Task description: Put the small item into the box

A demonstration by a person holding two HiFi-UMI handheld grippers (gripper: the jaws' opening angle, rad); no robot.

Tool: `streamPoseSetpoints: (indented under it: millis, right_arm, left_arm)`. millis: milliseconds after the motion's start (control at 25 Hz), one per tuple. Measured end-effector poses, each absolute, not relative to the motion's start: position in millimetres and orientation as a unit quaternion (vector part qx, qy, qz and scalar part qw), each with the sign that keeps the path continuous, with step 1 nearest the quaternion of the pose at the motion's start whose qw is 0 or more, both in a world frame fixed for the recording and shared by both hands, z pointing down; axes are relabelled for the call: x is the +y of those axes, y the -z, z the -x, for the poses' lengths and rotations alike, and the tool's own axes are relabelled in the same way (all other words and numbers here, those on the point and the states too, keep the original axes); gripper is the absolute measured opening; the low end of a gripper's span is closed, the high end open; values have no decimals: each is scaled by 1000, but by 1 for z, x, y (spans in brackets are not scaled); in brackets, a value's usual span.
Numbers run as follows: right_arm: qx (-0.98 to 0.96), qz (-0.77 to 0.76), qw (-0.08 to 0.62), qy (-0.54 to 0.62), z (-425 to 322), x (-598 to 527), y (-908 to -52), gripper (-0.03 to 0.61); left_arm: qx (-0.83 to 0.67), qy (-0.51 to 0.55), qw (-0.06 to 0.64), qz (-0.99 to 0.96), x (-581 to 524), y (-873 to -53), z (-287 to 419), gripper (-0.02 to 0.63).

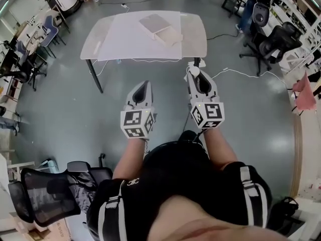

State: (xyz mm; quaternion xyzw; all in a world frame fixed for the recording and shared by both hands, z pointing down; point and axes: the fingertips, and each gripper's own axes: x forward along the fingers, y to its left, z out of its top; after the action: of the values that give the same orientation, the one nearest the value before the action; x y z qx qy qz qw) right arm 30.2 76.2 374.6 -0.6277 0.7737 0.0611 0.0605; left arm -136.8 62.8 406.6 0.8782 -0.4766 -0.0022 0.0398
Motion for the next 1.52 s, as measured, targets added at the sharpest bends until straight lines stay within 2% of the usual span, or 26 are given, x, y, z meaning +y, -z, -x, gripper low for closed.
streamPoseSetpoints:
  millis: [560, 1520]
  right_arm:
    - [786, 612, 62, -58, -24, 2, -392, 114]
    - [808, 585, 61, -39, -110, -288, -392, 114]
  left_arm:
    - [-487, -5, 33, -873, -4, -421, 137, 12]
    - [-485, -26, 35, -873, -294, -413, 23, 12]
